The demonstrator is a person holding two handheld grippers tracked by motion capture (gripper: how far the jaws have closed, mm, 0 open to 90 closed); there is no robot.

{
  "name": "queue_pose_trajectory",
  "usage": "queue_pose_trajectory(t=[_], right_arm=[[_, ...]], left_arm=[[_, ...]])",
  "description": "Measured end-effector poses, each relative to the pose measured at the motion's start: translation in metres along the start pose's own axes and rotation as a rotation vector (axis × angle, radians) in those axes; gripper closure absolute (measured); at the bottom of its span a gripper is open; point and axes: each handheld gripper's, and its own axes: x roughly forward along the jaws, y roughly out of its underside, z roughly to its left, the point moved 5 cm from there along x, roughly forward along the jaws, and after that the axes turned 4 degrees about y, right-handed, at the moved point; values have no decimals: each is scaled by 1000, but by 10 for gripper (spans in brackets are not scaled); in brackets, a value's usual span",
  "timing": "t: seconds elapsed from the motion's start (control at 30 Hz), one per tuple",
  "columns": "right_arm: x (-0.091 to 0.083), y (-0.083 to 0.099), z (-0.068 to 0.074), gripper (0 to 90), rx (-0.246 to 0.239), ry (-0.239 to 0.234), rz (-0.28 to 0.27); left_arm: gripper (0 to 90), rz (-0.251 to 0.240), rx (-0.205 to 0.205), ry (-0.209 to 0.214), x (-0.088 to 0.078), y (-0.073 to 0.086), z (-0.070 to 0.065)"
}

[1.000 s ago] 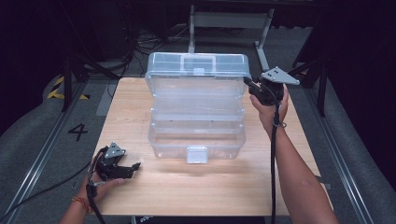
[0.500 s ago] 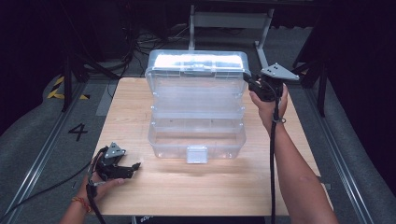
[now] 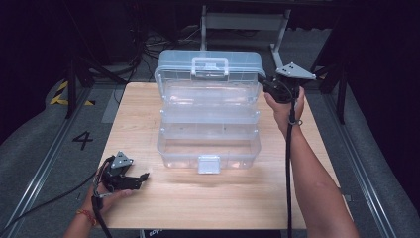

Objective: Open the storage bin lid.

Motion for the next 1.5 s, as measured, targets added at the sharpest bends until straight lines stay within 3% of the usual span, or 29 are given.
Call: queue_pose_trajectory(t=[0.6,1.13,1.23,1.33,1.5], right_arm=[[12,-5,-7,768,-14,-10,16],[26,-6,-14,793,66,-34,12],[28,-6,-15,796,63,-30,5],[29,-8,-18,847,92,-43,5],[33,-9,-19,839,44,-29,16]], left_arm=[[175,-3,-10,-7,0,0,-1],[175,-2,-29,-19,1,0,-2],[175,-3,-29,-20,1,0,-2],[174,-5,-29,-18,1,0,-2],[173,-7,-31,-24,1,-1,-2]])
